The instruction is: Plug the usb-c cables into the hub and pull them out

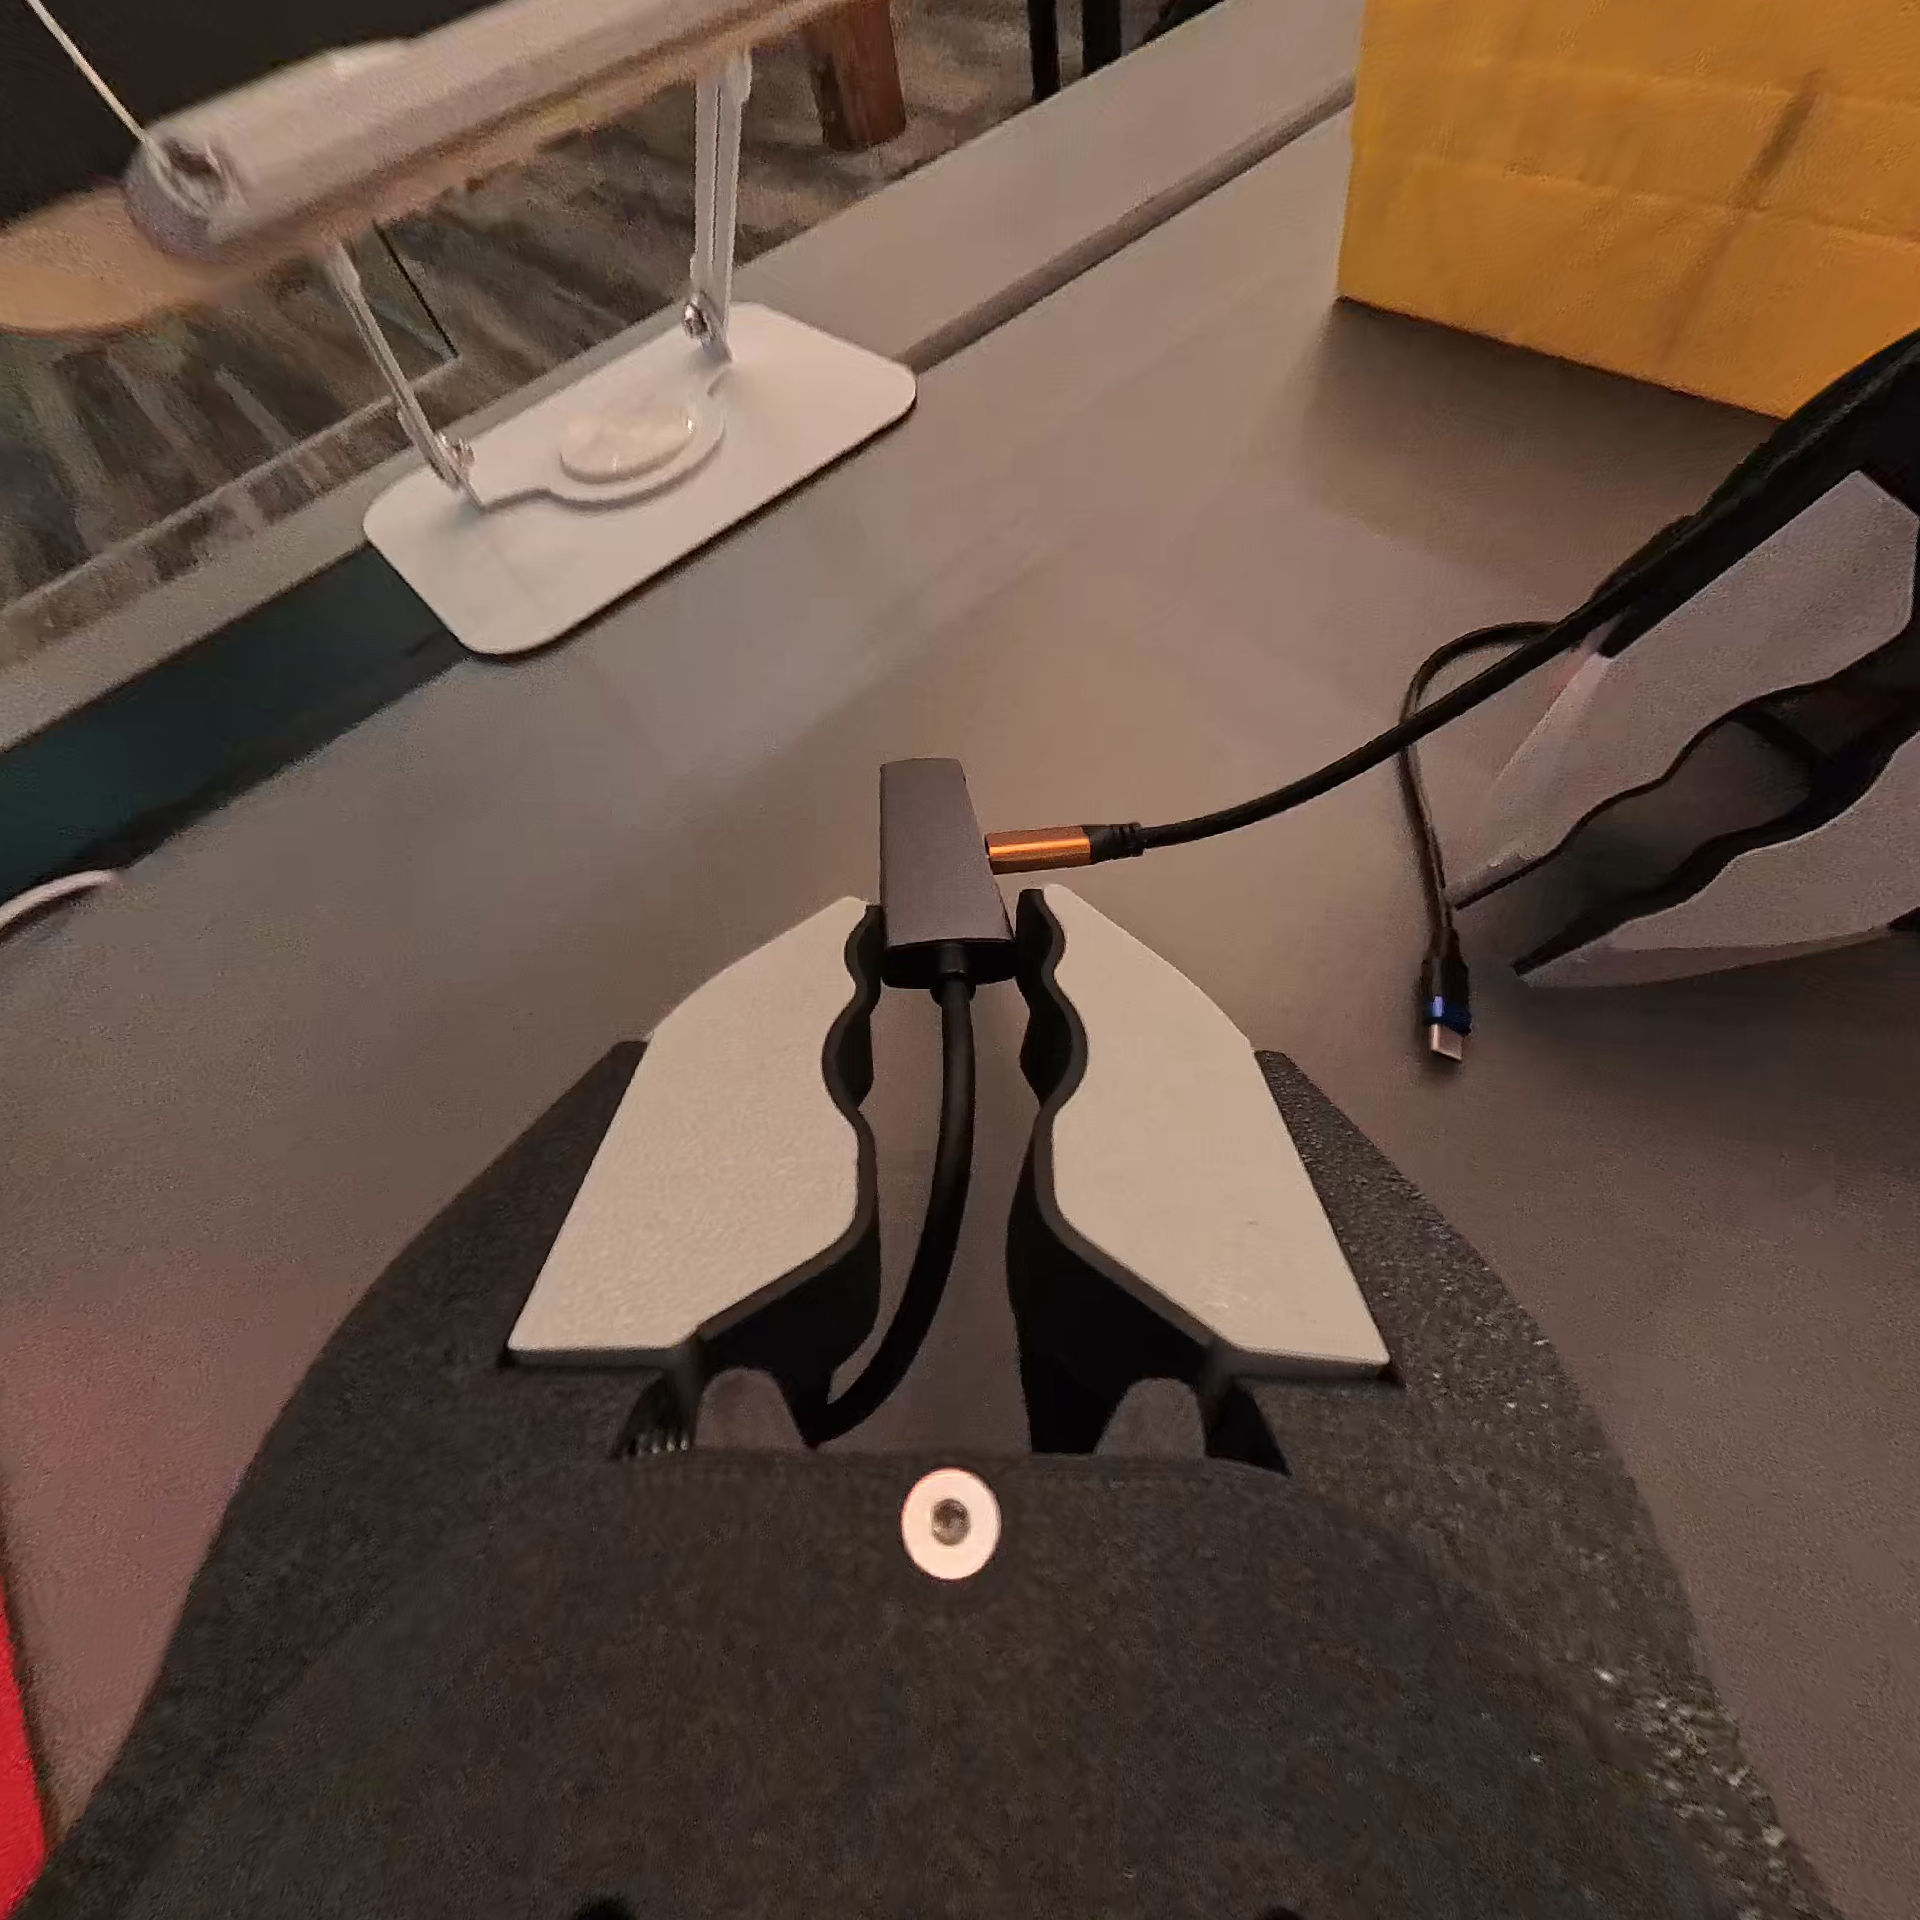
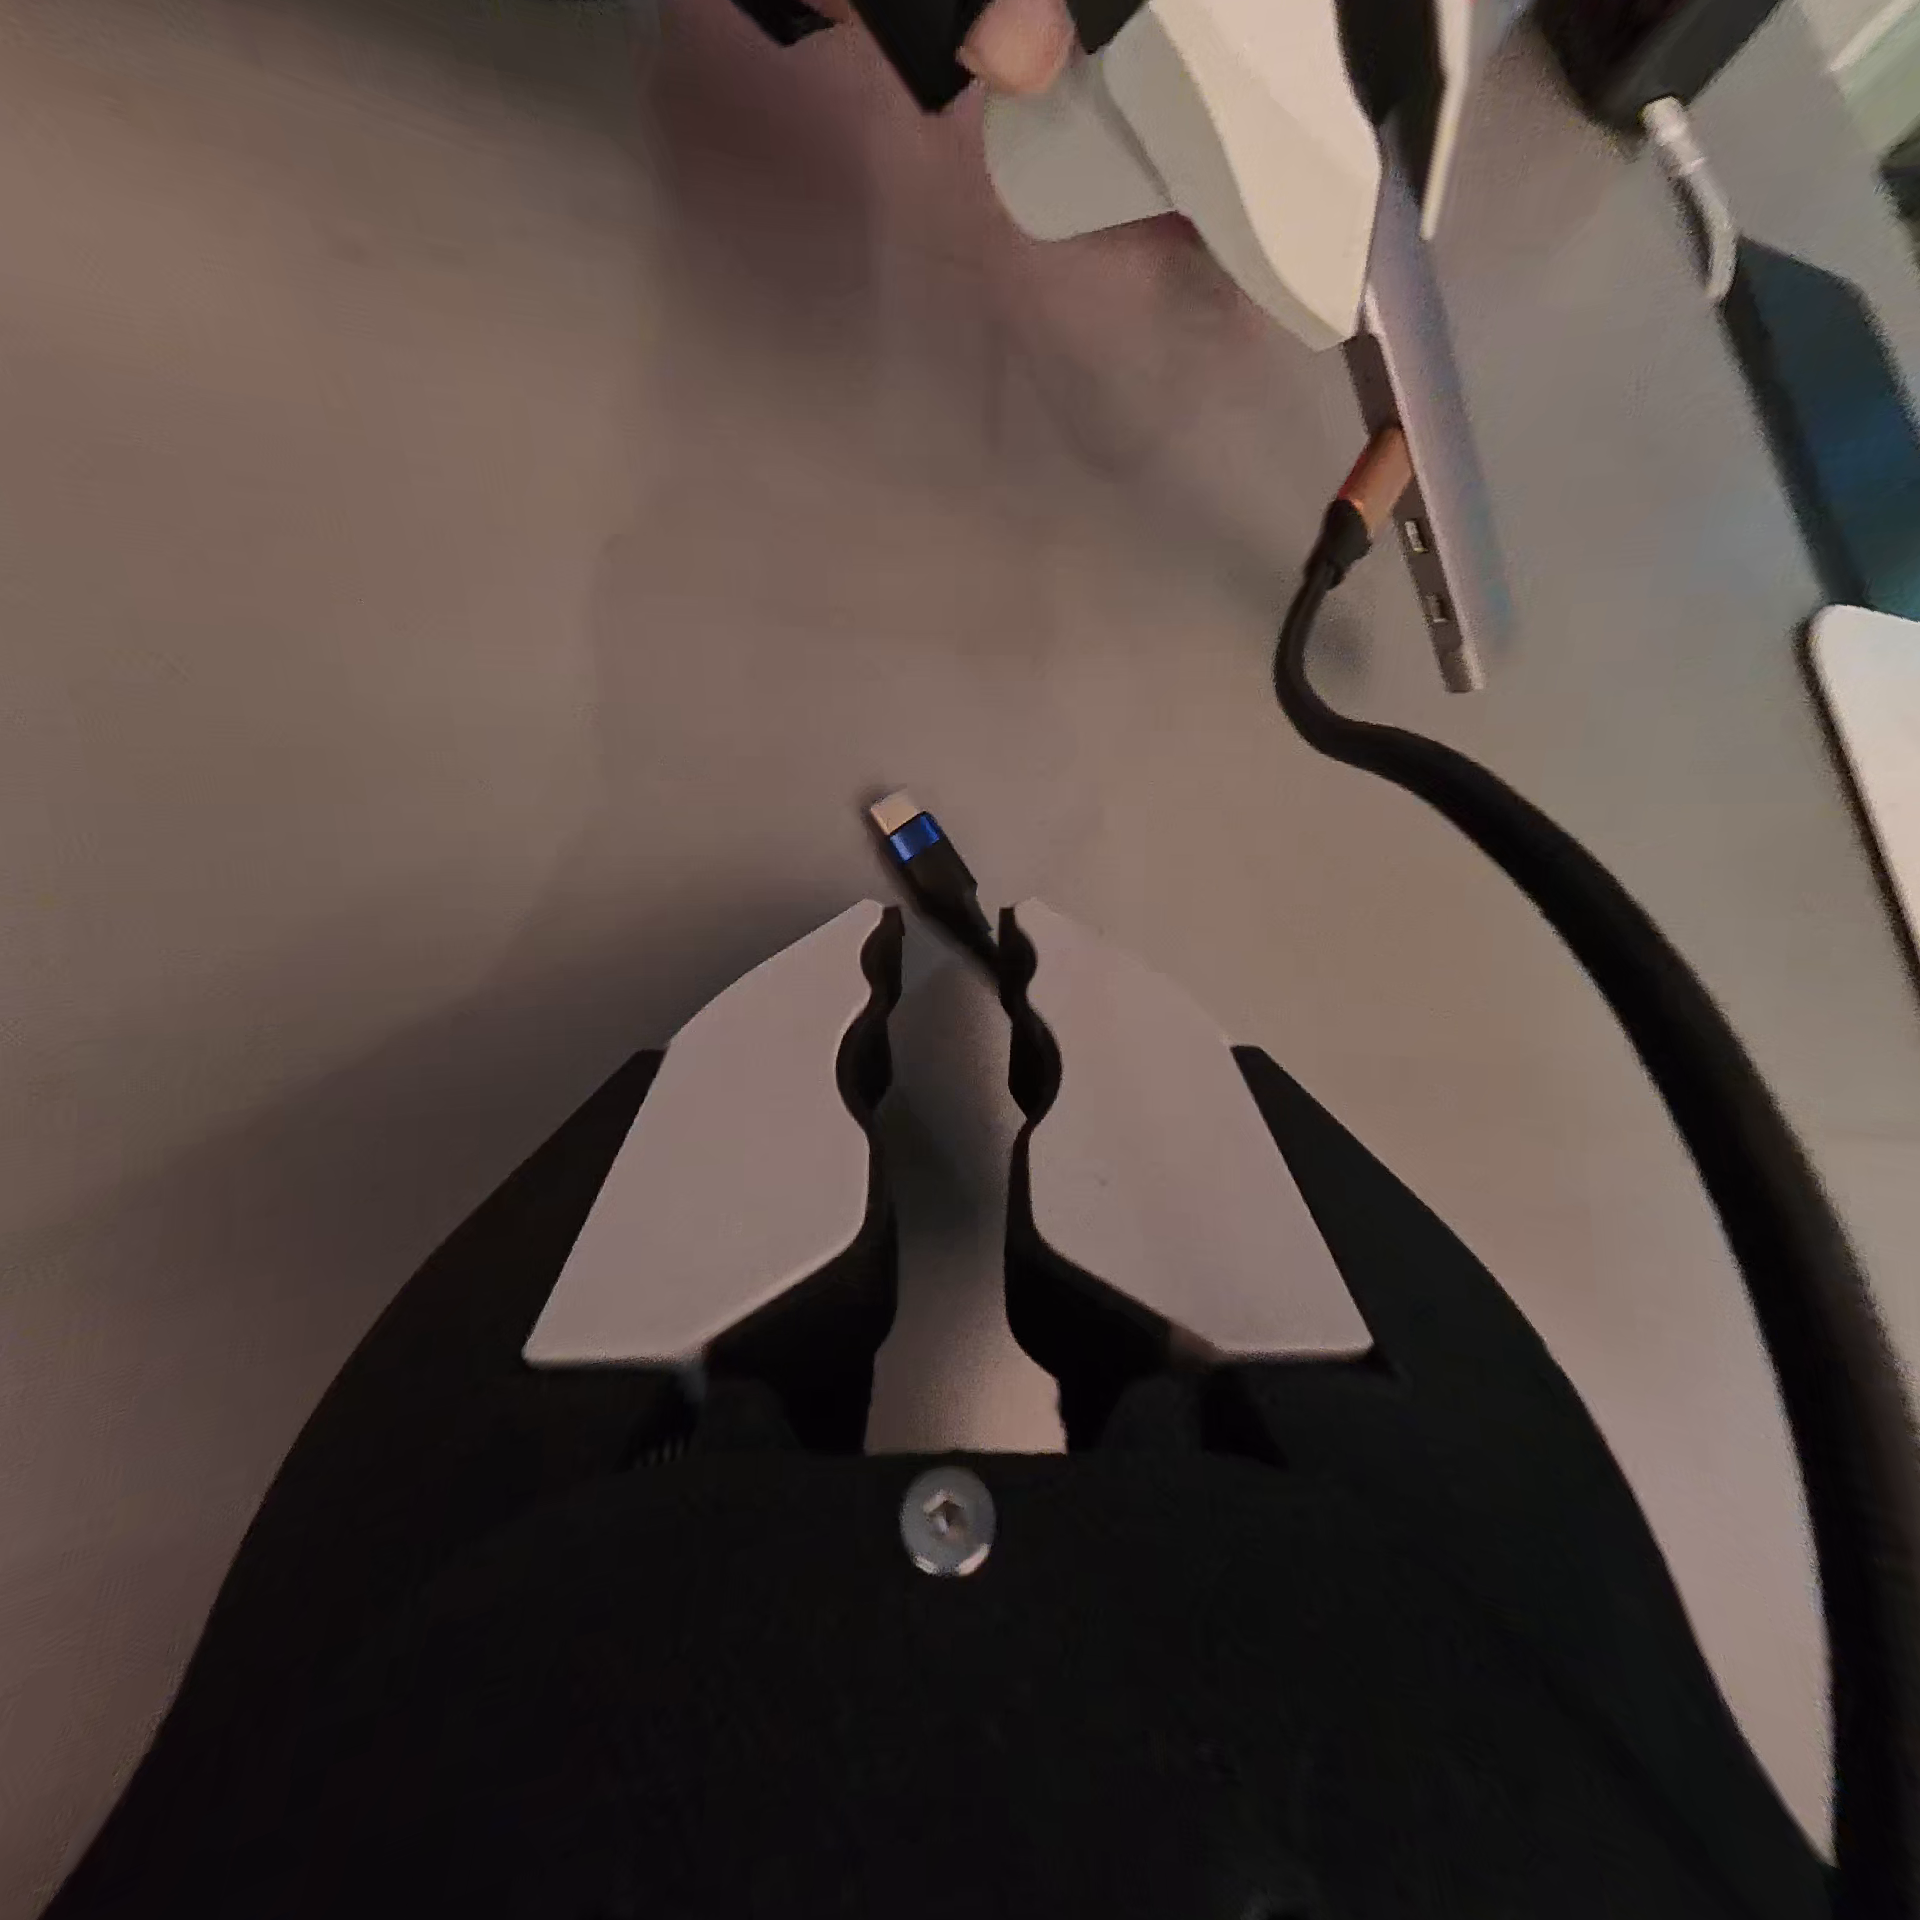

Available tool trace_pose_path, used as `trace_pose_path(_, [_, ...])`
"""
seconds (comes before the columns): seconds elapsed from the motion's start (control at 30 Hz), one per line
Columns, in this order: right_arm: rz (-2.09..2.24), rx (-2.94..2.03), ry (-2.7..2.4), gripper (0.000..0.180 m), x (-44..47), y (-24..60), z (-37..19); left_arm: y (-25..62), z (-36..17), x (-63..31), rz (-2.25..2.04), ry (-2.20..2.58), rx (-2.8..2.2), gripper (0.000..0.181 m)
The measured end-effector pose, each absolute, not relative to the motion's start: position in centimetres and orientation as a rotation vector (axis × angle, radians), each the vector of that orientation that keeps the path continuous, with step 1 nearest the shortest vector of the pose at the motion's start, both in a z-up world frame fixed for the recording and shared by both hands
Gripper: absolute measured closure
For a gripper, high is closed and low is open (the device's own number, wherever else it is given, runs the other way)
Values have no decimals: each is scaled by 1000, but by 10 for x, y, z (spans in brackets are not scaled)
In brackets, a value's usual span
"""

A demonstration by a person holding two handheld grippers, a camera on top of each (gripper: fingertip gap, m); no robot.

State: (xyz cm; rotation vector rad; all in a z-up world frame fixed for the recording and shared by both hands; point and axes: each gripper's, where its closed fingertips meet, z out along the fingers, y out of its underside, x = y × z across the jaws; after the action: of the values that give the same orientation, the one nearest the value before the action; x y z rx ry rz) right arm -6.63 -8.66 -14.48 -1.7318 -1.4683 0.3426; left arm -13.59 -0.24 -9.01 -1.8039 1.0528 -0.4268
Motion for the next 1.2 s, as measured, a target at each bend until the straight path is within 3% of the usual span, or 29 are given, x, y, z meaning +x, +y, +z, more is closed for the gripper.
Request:
trace_pose_path(0.53, [537, -1795, -1643, 167, -74, -73, -155, 15, -120, -149, -344, 981, -1921, 156])
trace_pose_path(0.73, [897, -1772, -1840, 172, -107, -141, -154, 21, -128, -151, -290, 973, -1947, 156])
trace_pose_path(0.9, [1046, -1481, -1845, 173, -143, -186, -108, 18, -141, -151, -238, 1014, -1986, 156])
trace_pose_path(1.07, [930, -1401, -1582, 173, -126, -151, -61, 14, -146, -153, -229, 1016, -2030, 156])
trace_pose_path(1.2, [790, -1515, -1406, 173, -99, -114, -61, 15, -135, -152, -250, 977, -1991, 156])
